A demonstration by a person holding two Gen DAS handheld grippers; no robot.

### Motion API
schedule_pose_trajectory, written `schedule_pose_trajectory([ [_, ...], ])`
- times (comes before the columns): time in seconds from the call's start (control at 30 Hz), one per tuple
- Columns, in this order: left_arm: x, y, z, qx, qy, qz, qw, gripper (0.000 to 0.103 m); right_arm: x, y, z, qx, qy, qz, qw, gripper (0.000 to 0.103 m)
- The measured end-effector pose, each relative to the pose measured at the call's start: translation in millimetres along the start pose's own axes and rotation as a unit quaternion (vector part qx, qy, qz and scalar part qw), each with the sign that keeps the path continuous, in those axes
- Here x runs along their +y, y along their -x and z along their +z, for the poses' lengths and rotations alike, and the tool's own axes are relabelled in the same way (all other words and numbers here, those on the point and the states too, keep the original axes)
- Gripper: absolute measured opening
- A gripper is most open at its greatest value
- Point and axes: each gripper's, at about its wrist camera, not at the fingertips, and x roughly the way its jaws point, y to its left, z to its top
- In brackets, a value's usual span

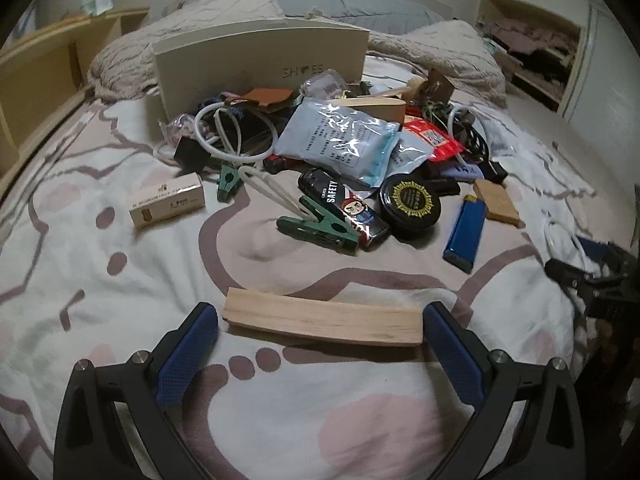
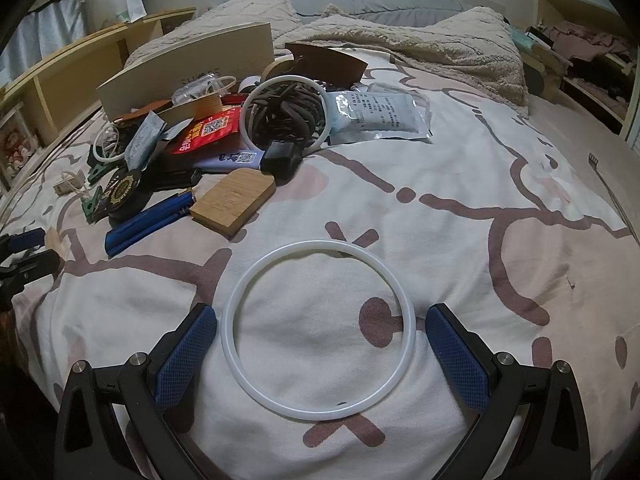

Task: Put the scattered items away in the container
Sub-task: 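Lower the right tool onto the white plastic ring and close on its rim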

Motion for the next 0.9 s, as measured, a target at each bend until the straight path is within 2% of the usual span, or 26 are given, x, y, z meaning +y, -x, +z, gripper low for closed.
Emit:
schedule_pose_trajectory([
  [0.33,0.7,-4.2,0.4,0.014,-0.027,-0.014,0.9994,0.101,1.4,-0.5,0.4,-0.001,0.005,-0.002,1.000,0.103],
  [0.8,2.0,-1.1,3.2,0.007,0.004,-0.008,0.9999,0.100,3.3,-1.0,2.7,-0.002,0.010,-0.005,1.000,0.103],
  [0.9,4.1,2.3,5.0,0.002,0.007,-0.002,1.0000,0.100,4.2,0.7,6.8,-0.011,0.010,-0.014,1.000,0.091],
])
